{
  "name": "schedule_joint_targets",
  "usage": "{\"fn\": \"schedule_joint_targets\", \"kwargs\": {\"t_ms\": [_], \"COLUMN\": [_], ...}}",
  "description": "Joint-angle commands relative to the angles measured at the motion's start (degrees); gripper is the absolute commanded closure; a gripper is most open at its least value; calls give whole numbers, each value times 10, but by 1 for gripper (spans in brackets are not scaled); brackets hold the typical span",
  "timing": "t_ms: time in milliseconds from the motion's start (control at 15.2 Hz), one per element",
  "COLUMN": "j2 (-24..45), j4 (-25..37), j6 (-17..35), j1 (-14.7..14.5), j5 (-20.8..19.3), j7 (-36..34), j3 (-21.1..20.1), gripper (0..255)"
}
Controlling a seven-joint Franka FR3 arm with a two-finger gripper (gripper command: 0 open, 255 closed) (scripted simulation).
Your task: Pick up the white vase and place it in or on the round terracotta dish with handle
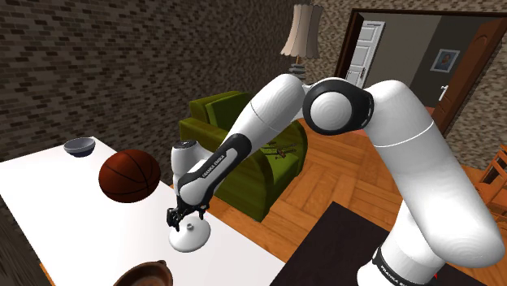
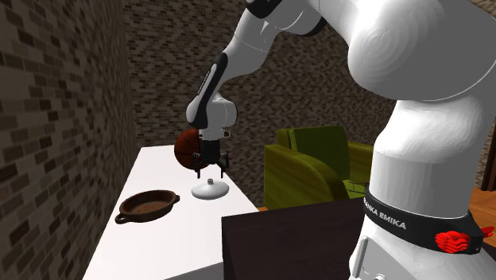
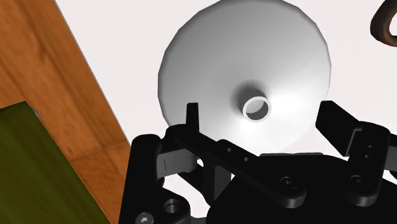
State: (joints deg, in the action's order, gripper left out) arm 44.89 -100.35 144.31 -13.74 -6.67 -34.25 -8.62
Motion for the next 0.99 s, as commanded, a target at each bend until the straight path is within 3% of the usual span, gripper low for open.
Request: {"fn": "schedule_joint_targets", "kwargs": {"t_ms": [0, 66, 924], "j2": [0, 0, -26], "j4": [0, 0, -9], "j6": [0, 0, -17], "j1": [0, 0, 3], "j5": [0, 0, 3], "j7": [0, 0, 1], "j3": [0, 0, -4], "gripper": [0, 255, 255]}}
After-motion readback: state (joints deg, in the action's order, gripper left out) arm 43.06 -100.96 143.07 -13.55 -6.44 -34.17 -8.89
